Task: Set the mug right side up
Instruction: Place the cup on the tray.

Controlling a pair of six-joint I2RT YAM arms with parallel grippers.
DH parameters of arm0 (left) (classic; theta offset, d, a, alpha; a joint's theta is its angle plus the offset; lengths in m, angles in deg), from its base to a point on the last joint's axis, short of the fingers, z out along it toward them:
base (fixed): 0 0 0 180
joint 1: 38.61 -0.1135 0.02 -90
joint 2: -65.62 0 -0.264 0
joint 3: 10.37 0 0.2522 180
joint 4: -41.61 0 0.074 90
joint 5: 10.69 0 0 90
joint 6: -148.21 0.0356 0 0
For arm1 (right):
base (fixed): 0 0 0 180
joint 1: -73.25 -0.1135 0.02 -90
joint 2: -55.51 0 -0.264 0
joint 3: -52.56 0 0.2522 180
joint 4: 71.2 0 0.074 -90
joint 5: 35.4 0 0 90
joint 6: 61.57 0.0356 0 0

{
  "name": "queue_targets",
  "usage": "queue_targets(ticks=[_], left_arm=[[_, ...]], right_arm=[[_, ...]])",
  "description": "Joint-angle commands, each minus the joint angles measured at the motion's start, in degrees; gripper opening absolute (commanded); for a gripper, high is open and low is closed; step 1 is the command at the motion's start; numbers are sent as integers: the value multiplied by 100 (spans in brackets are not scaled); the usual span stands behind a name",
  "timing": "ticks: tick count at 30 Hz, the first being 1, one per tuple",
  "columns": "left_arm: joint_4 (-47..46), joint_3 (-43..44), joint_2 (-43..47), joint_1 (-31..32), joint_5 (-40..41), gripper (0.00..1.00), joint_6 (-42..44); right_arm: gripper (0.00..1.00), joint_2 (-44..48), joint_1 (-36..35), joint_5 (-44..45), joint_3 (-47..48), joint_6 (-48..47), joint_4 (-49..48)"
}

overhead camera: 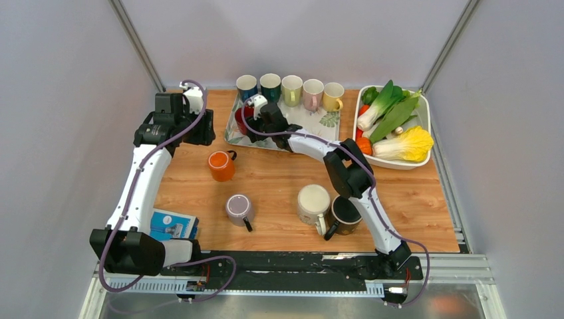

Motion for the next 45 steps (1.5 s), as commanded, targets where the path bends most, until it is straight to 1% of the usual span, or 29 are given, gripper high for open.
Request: queue_targets(ticks=[1,3,8,16,21,24,31,35,37,39,41,43,45], left_arm=[[-176,30,-8,-6,-223,60,-52],[-223,53,-86,0,-273,60,-77],[-274,167,-216,-3,-382,59,-115],[-258,153,-178,-3,-353,59,-79],[-244,69,-52,-5,-283,59,-10],[-237,10,2,0,-255,59,7],[-266,-62,-3,-1,-296,59,-7],[-230,-124,-20,-4,-290,59,55],[-112,-174,-21,-5,-239,61,177],[11,-313,39,-6,-210,63,394],[106,-591,163,-1,-272,64,786],[171,-891,336,-7,-278,64,1122],[217,-1133,564,-11,-205,65,1217]], right_arm=[[60,513,111,-522,-26,143,-5],[60,645,174,-559,-245,120,214],[58,810,218,-768,-618,125,290],[57,552,149,-1229,-393,151,207],[54,494,83,-1803,-329,137,144],[53,495,10,-1983,-337,172,137],[54,594,-35,-1789,-487,185,96],[54,749,-15,-1712,-572,27,250],[58,904,32,-1703,-654,-106,380],[64,1192,93,-1707,-889,-306,431],[75,1537,134,-1791,-1217,-763,475],[82,1895,146,-2077,-1636,-1276,515],[84,2210,146,-2503,-1995,-1787,573]])
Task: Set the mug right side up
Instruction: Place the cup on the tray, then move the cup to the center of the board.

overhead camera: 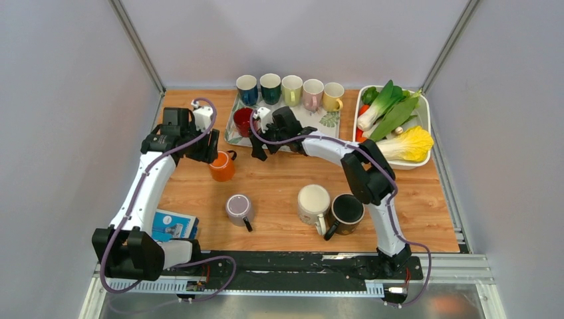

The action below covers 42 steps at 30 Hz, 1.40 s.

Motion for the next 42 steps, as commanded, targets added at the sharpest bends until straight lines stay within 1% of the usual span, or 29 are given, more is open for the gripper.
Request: queue_targets(ticks=[1,4,7,10,11,13,15,17,18,19,20,21,23,25,31,35,42], left_arm=[[233,-408,517,-15,66,65,445],[170,-541,580,-26,260,66,-84],[2,-682,504,-173,225,66,-898],[-142,-754,314,-490,95,66,-1476],[-165,-764,258,-649,174,66,-1687],[-244,-798,68,-840,228,66,-1920],[-458,-827,-150,-975,75,66,-2062],[-819,-853,-342,-1009,-182,66,-2121],[-1147,-871,-465,-1014,-325,66,-2137],[-1294,-903,-527,-1017,-711,65,-2138],[-1544,-909,-670,-1018,-927,65,-2149],[-1615,-882,-761,-1018,-1349,64,-2168],[-1603,-774,-1087,-1019,-1671,63,-2239],[-1552,-721,-1422,-1015,-1733,62,-2310],[-1623,-754,-1752,-931,-1822,59,-2330],[-1585,-615,-1963,-593,-1780,58,-2129],[-1660,-356,-2278,231,-1636,56,-1601]], right_arm=[[84,1064,37,-869,-581,-1326,36],[83,1172,39,-1612,-751,-1869,323],[83,1101,37,-2101,-690,-2064,496],[83,1032,29,-2162,-569,-2091,570],[84,1025,28,-2121,-548,-2104,577],[84,1025,28,-2010,-529,-2171,586],[84,1055,20,-1975,-587,-2261,587],[84,1112,16,-2001,-680,-2329,601],[84,1141,14,-2031,-728,-2360,616],[84,1170,11,-2053,-778,-2401,639],[84,1196,17,-2065,-825,-2446,664],[84,1212,19,-2085,-860,-2480,716],[84,1244,20,-2120,-900,-2526,820],[84,1273,20,-2128,-938,-2563,857],[85,1294,29,-1919,-1017,-2794,866],[85,1215,33,-1981,-963,-3020,959],[84,1021,28,-2177,-762,-3550,1359]])
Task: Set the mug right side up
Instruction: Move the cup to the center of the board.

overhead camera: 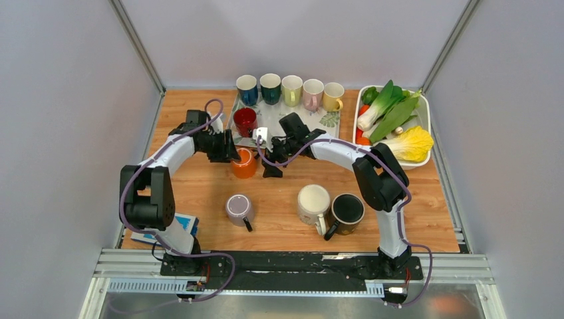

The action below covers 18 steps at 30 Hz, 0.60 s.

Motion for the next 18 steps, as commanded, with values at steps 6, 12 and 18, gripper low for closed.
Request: queue_targets(ticks=[6,12,18], left_arm=[[-80,345,-249,945,135,55,1030],[-96,351,-253,1060,252,54,1189],[-100,412,-253,1080,305,53,1241]], right_arm=[[84,47,-9,-10,135,-684,270],[83,137,68,165,46,-849,318],[83,179,205,41,327,-1284,818]])
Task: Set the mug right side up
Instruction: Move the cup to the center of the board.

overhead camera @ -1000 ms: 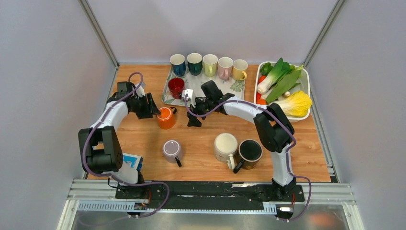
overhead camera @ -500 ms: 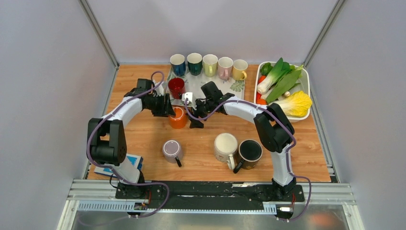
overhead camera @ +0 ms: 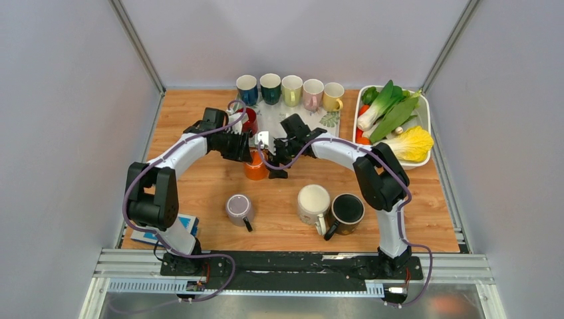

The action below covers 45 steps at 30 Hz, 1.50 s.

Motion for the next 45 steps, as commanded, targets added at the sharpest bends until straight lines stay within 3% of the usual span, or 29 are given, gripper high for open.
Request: queue_targets(ticks=[1,4,9,22,33,40,45], left_arm=[[29,151,-103,62,202,53,291],[0,175,-81,62,196,53,258],[113,386,73,62,199,55,380],[479,694,961,-61,705,62,662],[527,598,1380,-393,964,62,552],[437,470,1351,-425,922,62,387],[430,454,1416,-426,981,62,363]], right_arm=[[83,213,173,-304,418,-661,551],[83,347,275,-613,457,-1089,1005],[81,336,293,-600,427,-1185,945],[82,-656,258,-215,1271,-1109,562],[67,-174,-132,-352,368,-1429,707],[66,-252,-192,-114,243,-851,373],[63,-500,-200,168,312,331,-334]])
